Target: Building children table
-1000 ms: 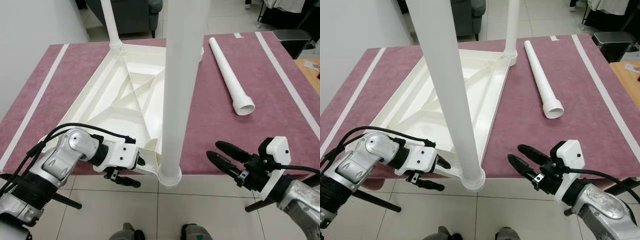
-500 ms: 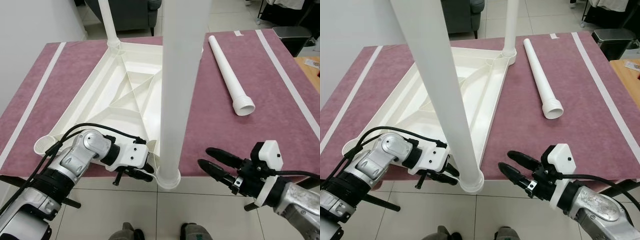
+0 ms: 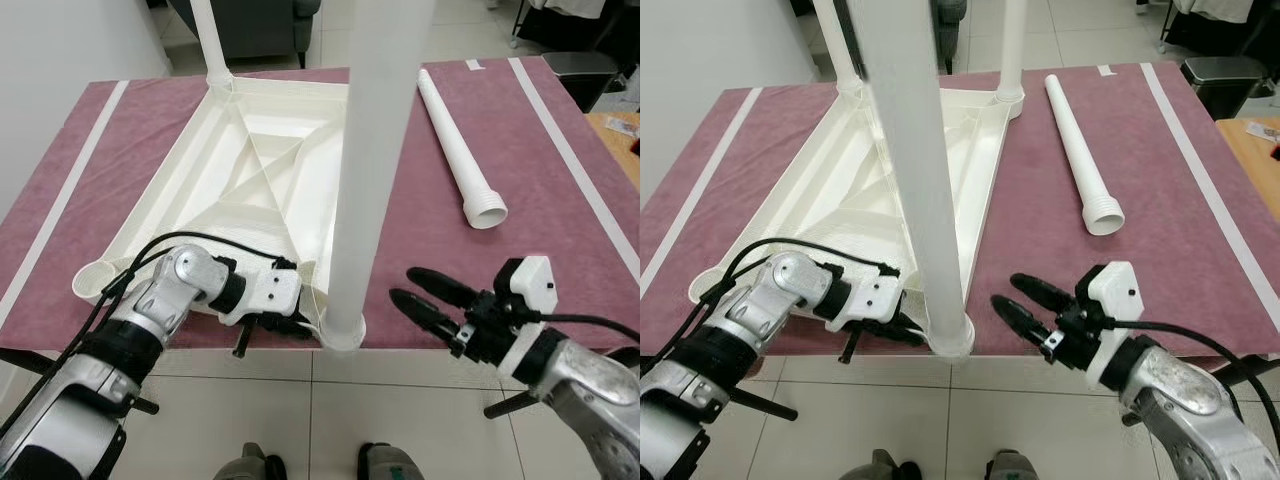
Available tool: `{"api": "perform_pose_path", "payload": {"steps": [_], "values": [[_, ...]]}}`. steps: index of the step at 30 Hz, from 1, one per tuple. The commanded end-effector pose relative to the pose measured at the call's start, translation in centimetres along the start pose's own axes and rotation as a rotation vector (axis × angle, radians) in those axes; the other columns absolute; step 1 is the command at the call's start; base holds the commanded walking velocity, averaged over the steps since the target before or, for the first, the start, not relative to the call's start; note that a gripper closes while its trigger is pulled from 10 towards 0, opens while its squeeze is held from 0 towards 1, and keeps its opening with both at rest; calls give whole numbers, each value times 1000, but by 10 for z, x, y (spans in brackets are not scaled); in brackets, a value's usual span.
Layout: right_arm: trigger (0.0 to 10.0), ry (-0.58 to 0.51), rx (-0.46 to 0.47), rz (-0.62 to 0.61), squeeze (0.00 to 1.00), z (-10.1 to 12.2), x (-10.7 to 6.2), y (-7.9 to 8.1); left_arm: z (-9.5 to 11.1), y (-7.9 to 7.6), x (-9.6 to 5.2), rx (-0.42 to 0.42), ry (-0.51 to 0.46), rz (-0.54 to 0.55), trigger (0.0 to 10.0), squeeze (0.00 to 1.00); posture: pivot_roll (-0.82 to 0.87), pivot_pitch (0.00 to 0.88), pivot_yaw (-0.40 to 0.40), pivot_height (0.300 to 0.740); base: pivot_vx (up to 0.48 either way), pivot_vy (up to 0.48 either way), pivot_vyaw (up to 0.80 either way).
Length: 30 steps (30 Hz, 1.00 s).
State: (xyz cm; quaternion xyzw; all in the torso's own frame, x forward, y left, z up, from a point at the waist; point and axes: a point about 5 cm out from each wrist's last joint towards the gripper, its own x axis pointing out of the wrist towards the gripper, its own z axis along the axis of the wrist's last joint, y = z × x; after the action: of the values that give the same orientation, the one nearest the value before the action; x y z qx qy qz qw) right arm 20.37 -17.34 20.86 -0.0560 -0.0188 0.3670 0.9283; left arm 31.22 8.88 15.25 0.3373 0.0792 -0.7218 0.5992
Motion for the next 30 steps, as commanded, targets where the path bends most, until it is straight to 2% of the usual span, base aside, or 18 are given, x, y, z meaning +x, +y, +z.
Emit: {"api": "perform_pose_path", "payload": {"steps": [1, 4, 6, 8, 12, 16, 19, 20, 21, 22, 24, 25, 29, 30], "values": [[10000, -15, 6, -12, 0, 0, 6, -1, -9, 32, -23, -77, 38, 532, 10000, 0, -147, 137, 129, 740, 0, 0, 0], [10000, -30, 6, -16, 0, 2, 9, -1, -12, 38, -26, -119, 39, 584, 10000, 0, -148, 139, 130, 740, 0, 0, 0], [10000, -57, 3, -20, 0, 5, 16, -2, -10, 46, -28, -184, 3, 667, 10000, 0, -145, 139, 130, 740, 0, 0, 0], [10000, -57, 3, -20, 0, 5, 16, -2, -10, 46, -28, -184, 3, 667, 10000, 0, -145, 139, 130, 740, 0, 0, 0], [10000, -82, -2, -12, 0, 10, 23, -2, -6, 47, -27, -230, -59, 681, 10000, 0, -141, 136, 135, 740, 0, 0, 0], [10000, -94, -1, -3, 0, 11, 29, 0, -11, 43, -18, -237, -27, 659, 10000, 0, -135, 134, 137, 740, 0, 0, 0], [10000, -94, 2, 22, 0, 9, 35, 4, -29, 36, 1, -280, 97, 696, 10000, 0, -132, 132, 137, 740, 0, 0, 0], [10000, -89, 1, 31, 0, 8, 36, 5, -32, 35, 7, -299, 115, 711, 10000, 0, -132, 132, 136, 740, 0, 0, 0], [10000, -89, 1, 31, 0, 8, 36, 5, -32, 35, 7, -299, 115, 711, 10000, 0, -132, 132, 136, 740, 0, 0, 0], [10000, -83, 4, 40, 522, 7, 36, 6, -34, 34, 13, -325, 119, 719, 10000, 0, -135, 132, 136, 740, 0, 0, 0], [10000, -80, 7, 46, 522, 6, 37, 7, -34, 33, 16, -340, 117, 721, 10000, 0, -135, 132, 136, 740, 0, 0, 0], [10000, -65, 9, 70, 1000, 5, 36, 9, -34, 32, 22, -341, 123, 709, 10000, 0, -139, 132, 137, 740, 0, 0, 0], [10000, -36, 0, 90, 1000, 2, 34, 10, -33, 32, 23, -334, 128, 708, 10000, 0, -141, 132, 137, 740, 0, 0, 0], [10000, 1, -22, 97, 0, -2, 29, 9, -33, 34, 21, -334, 122, 722, 10000, 0, -143, 130, 138, 740, 0, 0, 0]]}}
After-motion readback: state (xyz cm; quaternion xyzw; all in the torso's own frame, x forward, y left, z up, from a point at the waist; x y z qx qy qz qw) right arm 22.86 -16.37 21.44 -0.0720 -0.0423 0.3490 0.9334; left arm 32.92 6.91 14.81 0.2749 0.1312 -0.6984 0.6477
